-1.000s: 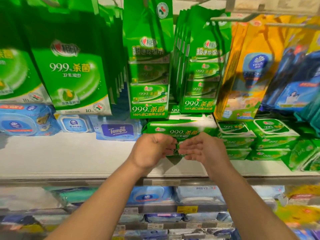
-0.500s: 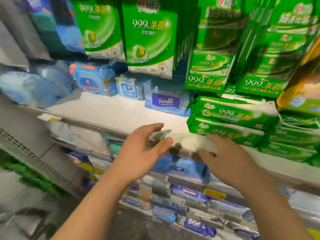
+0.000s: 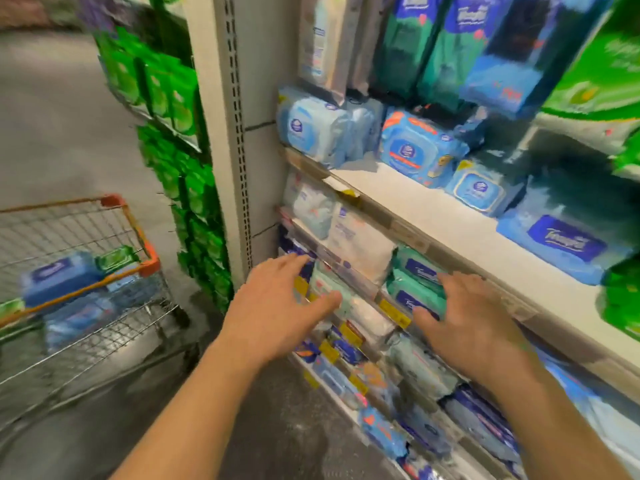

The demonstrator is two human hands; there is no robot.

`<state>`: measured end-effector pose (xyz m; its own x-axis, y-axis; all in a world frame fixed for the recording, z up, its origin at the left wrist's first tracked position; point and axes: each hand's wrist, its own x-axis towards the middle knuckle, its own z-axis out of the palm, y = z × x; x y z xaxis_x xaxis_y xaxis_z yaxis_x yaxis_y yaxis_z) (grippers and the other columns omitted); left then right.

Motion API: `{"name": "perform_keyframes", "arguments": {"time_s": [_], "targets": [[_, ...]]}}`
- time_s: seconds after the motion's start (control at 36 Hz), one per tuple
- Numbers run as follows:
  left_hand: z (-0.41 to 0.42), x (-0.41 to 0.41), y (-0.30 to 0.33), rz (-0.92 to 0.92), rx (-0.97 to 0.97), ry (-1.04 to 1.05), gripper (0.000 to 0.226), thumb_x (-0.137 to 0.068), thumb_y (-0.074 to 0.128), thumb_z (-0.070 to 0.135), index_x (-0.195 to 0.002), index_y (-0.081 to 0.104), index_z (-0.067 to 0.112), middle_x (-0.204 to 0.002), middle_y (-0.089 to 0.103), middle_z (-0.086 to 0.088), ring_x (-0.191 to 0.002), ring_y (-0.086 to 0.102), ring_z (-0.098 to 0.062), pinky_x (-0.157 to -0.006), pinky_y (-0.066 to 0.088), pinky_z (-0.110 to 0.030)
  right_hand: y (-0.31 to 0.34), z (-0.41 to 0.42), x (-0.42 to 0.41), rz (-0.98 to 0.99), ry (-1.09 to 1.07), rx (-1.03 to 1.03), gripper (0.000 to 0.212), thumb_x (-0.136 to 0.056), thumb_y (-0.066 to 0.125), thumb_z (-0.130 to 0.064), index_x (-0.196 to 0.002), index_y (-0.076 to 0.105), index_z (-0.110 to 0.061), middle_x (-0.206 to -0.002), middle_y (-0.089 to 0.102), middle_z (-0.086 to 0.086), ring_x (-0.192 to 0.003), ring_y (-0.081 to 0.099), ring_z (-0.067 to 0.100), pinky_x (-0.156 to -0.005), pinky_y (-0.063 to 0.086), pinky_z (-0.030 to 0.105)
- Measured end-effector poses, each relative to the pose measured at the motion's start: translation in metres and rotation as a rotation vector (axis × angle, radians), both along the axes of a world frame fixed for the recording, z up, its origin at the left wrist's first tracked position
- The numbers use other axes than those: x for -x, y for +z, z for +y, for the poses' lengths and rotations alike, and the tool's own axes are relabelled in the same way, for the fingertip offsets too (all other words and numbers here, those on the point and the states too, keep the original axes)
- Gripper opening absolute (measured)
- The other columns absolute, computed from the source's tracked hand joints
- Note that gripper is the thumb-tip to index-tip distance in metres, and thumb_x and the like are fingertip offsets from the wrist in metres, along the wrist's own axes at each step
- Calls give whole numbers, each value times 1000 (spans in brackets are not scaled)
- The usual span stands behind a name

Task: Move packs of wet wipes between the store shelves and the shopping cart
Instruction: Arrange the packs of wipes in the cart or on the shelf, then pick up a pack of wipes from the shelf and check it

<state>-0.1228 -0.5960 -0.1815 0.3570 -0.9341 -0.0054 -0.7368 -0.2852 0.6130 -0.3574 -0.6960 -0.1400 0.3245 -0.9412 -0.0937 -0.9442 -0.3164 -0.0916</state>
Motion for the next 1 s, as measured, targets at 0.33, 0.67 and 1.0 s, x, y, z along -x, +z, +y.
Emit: {"name": "perform_keyframes", "arguments": {"time_s": [0.33,0.67,1.0], "targets": [[119,-150,-27,145,-114,411,104,-65,35,94,-151,42,37,-157,43,6,-145,37,-19,-118,36,-45,-21,42,-205,40,379,-78,65,-98,53,-51,-150,39,-14,-153,42,8,-141,37,26,-116,28,35],[180,-277,-46,223,-192,726,78,-85,48,79,-152,40,38,-159,38,9,-145,35,-16,-119,32,-41,-63,47,-403,34,668,-261,76,-97,53,-55,-157,30,-15,-164,29,7,-151,26,27,-123,23,43],[184,-402,-36,193,-174,961,70,-90,52,70,-149,47,33,-153,48,7,-140,43,-15,-114,38,-38,-89,42,-575,-12,952,-323,50,-97,53,-48,-137,48,-18,-137,51,7,-136,42,29,-106,35,42]]}}
